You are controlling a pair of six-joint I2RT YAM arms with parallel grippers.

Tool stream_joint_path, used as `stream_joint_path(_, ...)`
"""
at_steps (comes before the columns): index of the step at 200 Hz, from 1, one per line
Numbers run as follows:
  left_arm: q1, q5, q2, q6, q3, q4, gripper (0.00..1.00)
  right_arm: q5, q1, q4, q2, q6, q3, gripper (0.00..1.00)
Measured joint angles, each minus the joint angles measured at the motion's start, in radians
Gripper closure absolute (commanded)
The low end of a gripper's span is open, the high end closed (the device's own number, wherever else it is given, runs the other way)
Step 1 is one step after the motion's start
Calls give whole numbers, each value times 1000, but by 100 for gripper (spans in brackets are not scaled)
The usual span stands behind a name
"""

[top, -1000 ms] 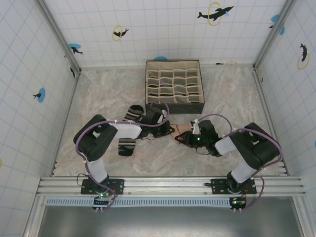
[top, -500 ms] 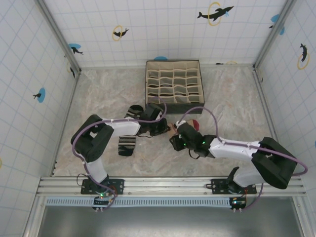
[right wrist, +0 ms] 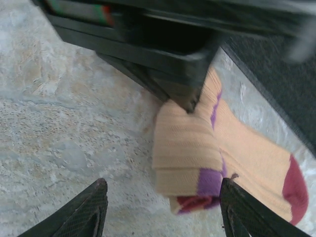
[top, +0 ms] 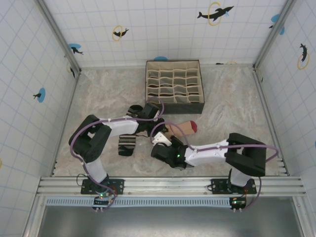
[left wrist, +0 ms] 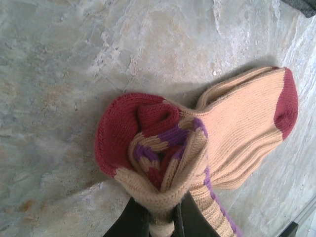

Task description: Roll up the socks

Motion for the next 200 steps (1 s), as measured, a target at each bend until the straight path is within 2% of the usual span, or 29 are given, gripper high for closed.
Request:
stream_joint_path(54,6,19,-5,1,0,-19,100,108,-4,1,126,-70,35,45)
stream_joint_path(76,6,22,-5,1,0,-21,100,125,-11,6,148,-77,44,54)
stream_joint_path(90,6,22,-5,1,0,-21,100,129,-18,5,157,-77,44,68)
stream_joint_path(108,9,18,-5,1,0,-20,85,122,-23,14,159,-65,43,89)
stream_joint_path(119,12,14,-7,-6,-1,-19,68,113,-26,27,159,-55,41,99)
stream_joint_path(139,17,9,-12,-16,-13,-10,44,93,-31,67,151,-49,20,100)
stream_joint_path(171,28,-3,-54,-38,-46,0,33,32,-61,149,94,-20,-55,100)
stream_joint_path(200,27,-41,-88,-54,-65,39,28,-106,-90,260,20,-10,-122,100)
